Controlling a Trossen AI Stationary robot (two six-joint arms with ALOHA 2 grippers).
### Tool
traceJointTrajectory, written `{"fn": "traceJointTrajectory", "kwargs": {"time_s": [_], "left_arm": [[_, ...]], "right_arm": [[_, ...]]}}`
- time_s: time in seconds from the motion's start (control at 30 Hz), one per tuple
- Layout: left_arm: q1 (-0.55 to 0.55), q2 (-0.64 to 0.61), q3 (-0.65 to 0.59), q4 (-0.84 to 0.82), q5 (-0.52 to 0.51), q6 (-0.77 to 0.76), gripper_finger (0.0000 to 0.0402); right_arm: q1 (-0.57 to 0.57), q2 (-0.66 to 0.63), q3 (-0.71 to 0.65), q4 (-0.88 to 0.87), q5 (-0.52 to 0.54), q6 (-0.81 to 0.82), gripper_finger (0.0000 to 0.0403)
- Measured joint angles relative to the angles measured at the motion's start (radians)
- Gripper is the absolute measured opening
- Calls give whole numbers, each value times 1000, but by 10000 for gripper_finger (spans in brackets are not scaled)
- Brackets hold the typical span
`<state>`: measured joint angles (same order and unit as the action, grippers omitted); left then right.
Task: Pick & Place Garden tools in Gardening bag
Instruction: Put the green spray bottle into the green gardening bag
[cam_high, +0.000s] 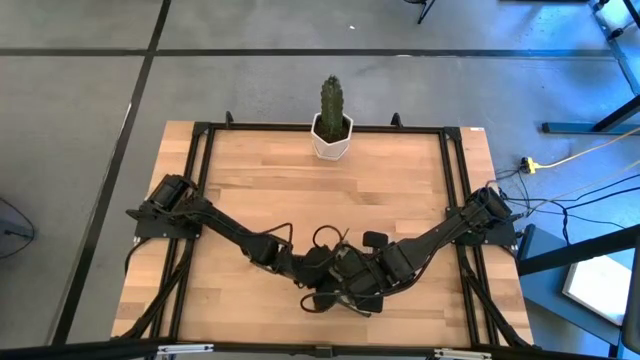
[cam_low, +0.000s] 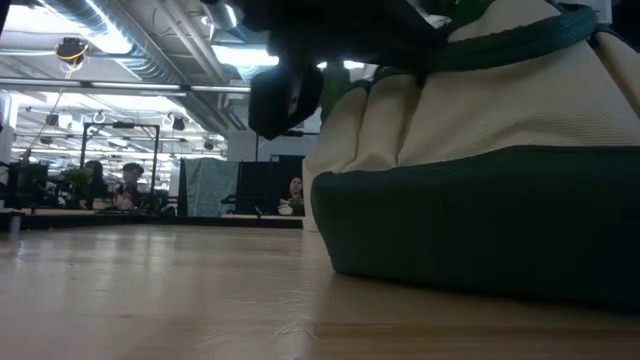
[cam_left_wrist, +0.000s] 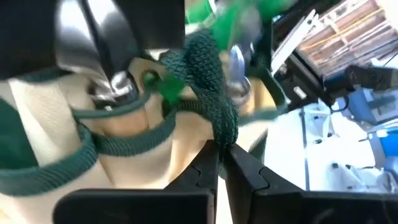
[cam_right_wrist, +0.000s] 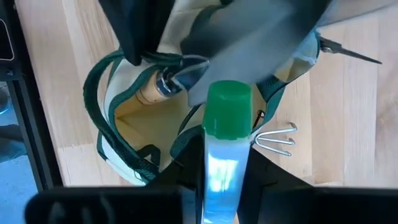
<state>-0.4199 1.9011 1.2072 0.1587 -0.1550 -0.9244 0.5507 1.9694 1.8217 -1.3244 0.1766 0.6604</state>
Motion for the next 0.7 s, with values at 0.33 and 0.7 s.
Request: {"fn": "traceJointTrajectory", "kwargs": {"time_s": [0.33, 0.7], "left_arm": [[-50, 0, 0, -34, -53, -41, 3], [-75, -1, -5, -96, -53, -62, 2]], "right_arm": [[-7, 1, 0, 7, 3, -36, 51], [-9, 7, -4, -2, 6, -71, 135]]}}
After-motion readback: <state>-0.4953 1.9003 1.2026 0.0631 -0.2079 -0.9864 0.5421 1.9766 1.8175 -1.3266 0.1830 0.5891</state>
